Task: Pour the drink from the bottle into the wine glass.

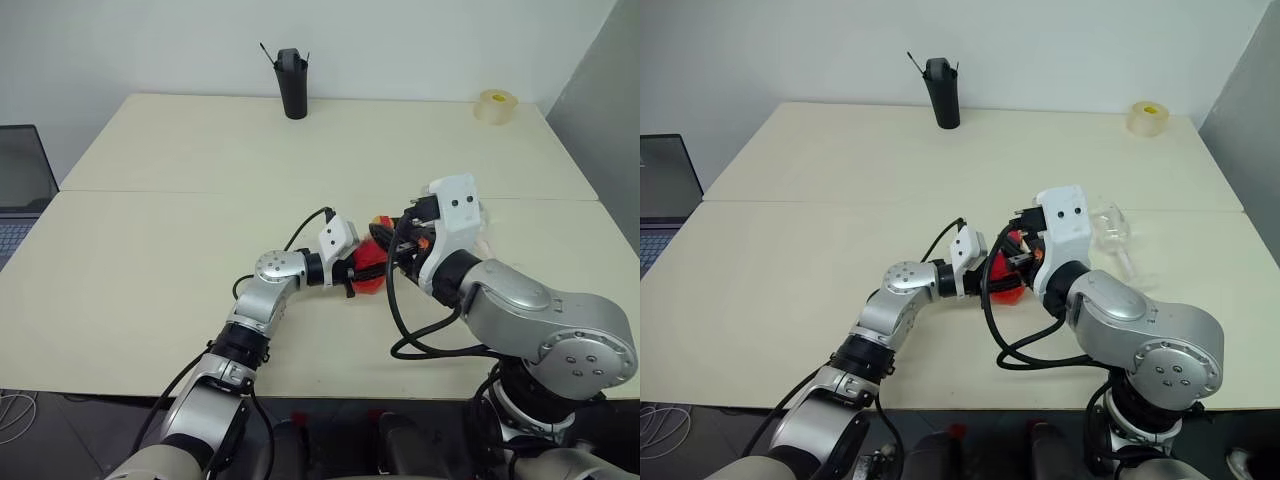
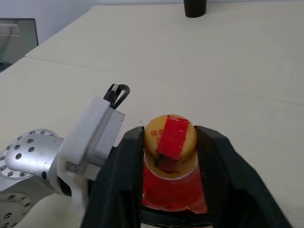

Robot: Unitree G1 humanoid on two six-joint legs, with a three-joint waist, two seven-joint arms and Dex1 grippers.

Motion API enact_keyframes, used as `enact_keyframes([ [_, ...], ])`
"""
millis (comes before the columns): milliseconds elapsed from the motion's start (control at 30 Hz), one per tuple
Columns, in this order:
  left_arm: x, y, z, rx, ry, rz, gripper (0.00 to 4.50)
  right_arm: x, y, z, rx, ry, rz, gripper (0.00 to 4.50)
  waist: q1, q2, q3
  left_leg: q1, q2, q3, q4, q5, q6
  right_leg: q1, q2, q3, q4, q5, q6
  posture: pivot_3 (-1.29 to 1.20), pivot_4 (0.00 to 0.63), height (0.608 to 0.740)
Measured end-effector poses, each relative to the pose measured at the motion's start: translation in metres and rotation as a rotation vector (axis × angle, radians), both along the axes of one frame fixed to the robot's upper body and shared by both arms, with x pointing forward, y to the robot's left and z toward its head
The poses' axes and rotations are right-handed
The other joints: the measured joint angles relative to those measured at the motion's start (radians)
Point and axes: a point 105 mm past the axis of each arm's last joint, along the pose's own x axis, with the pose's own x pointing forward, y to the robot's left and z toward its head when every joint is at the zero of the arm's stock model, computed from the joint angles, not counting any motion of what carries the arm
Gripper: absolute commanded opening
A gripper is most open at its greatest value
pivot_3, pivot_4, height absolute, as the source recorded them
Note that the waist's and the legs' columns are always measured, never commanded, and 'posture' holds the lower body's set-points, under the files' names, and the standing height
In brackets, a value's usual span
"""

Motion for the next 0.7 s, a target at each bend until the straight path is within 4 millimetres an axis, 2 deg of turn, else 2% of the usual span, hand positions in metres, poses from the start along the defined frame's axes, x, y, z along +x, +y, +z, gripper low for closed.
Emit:
enact_keyframes([
  [133, 0.0, 0.0, 0.0, 0.001, 0.001, 0.002, 1.42, 0.001, -0.001, 0.0, -0.01, 0.002, 0.004, 1.21, 0.0, 0.0, 0.0, 0.0, 0.0, 0.0, 0.0, 0.0, 0.0, 0.0, 0.0, 0.0, 0.0, 0.0, 0.0, 0.0, 0.15, 0.74],
  [233, 0.0, -0.001, 0.0, -0.003, 0.002, 0.003, 1.42, 0.005, -0.004, 0.004, -0.078, -0.007, 0.071, 1.21, 0.0, 0.0, 0.0, 0.0, -0.001, 0.0, 0.0, 0.0, 0.0, 0.0, 0.0, 0.0, 0.0, 0.0, 0.0, 0.0, 0.15, 0.74],
  [333, -0.002, -0.003, 0.003, -0.01, -0.001, -0.012, 1.42, 0.007, -0.009, 0.011, -0.177, -0.018, 0.22, 1.21, 0.0, 0.0, 0.0, 0.0, -0.007, -0.001, -0.001, 0.0, 0.0, 0.0, 0.0, -0.001, -0.002, 0.0, 0.0, 0.0, 0.15, 0.74],
  [433, -0.005, -0.004, 0.006, -0.005, -0.014, -0.041, 1.42, 0.008, -0.014, 0.015, -0.202, -0.026, 0.379, 1.21, 0.0, 0.0, 0.001, -0.001, -0.009, -0.003, -0.001, 0.0, 0.001, 0.0, 0.0, -0.001, -0.004, 0.0, 0.001, 0.0, 0.15, 0.74],
  [567, -0.012, -0.002, 0.012, 0.016, -0.052, -0.097, 1.42, 0.01, -0.018, 0.018, -0.262, -0.093, 0.676, 1.21, -0.001, 0.0, 0.001, 0.0, -0.01, -0.003, -0.001, -0.001, 0.001, 0.001, -0.001, -0.002, -0.004, 0.0, 0.001, 0.0, 0.15, 0.74],
  [700, -0.013, 0.004, 0.019, 0.017, -0.068, -0.093, 1.42, 0.025, -0.014, 0.023, -0.275, -0.189, 0.902, 1.21, -0.006, 0.001, 0.001, 0.003, -0.01, -0.001, 0.0, 0.0, 0.001, 0.001, -0.001, -0.001, -0.001, 0.0, 0.001, 0.0, 0.15, 0.74],
])
